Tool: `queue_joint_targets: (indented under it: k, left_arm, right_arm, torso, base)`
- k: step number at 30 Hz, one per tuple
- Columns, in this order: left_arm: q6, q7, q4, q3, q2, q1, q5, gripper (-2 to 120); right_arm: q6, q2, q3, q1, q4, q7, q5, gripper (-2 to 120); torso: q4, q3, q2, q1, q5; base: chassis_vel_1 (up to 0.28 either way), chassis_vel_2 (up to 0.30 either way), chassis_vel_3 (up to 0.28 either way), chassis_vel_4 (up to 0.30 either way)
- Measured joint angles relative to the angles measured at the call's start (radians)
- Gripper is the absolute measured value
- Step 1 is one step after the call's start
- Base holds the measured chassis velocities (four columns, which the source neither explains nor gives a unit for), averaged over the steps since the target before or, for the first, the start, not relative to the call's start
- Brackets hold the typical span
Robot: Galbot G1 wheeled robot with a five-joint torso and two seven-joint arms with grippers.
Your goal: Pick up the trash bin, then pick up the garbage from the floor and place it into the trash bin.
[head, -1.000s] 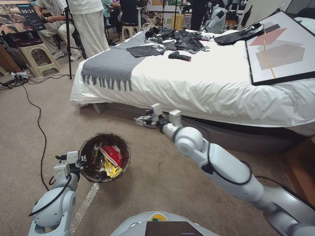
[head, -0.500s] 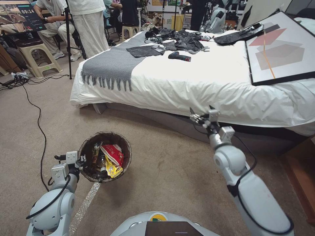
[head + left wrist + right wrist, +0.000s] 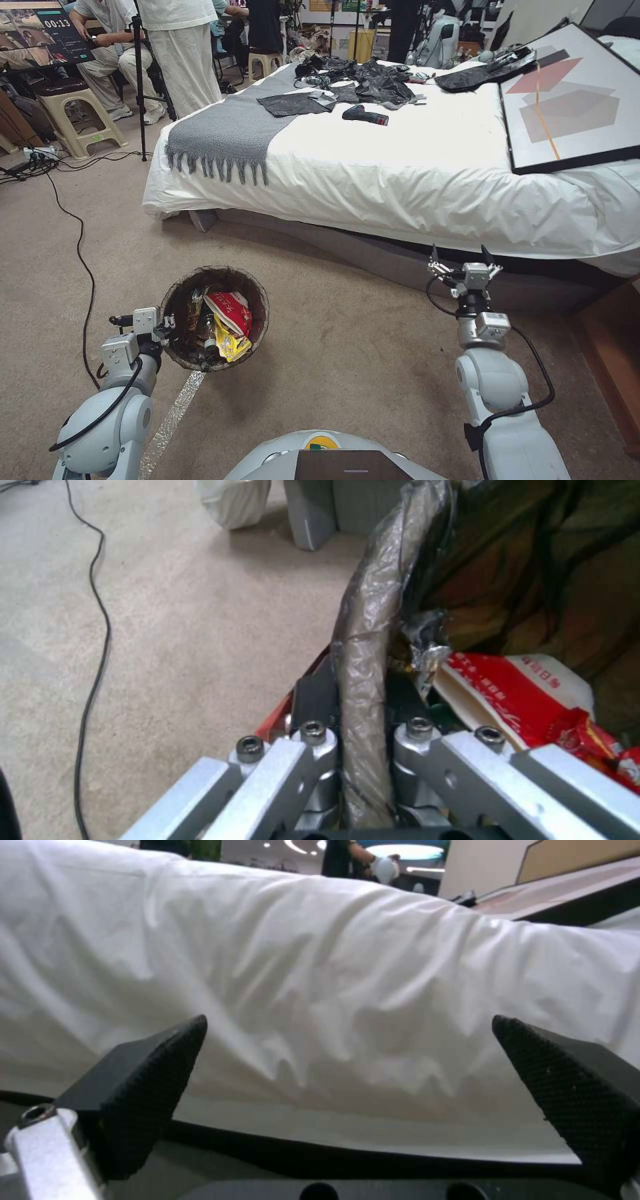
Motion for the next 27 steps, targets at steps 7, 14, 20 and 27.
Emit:
queue_joint_targets:
  k: [7,14,20,27]
  left_arm:
    - [-0.002,-0.001,0.000,0.001,0.000,0.000,0.000,4]
    - [-0.003,-0.001,-0.002,0.003,0.000,0.001,0.001,4]
    - [-0.004,-0.001,-0.009,0.008,0.002,0.004,0.001,4]
    - [-0.007,-0.003,-0.010,0.013,0.004,0.006,-0.005,4]
  right_arm:
    - [0.038,0.001,0.006,0.002,-0.005,0.001,-0.014,100]
    - [0.043,0.005,0.009,0.006,-0.013,0.004,-0.012,100]
    - [0.047,0.008,0.008,0.002,-0.018,0.006,-0.009,100]
    - [0.045,0.014,-0.017,0.007,-0.021,0.008,-0.016,100]
  torso:
    - [0.0002,0.000,0.000,0.000,0.0000]
    - [0.0001,0.000,0.000,0.000,0.0000]
    - [0.0001,0.000,0.000,0.000,0.0000]
    - [0.0001,0.000,0.000,0.000,0.0000]
  base:
    - [0.000,0.000,0.000,0.000]
    - [0.000,0.000,0.000,0.000]
    - [0.000,0.000,0.000,0.000]
    - [0.000,0.000,0.000,0.000]
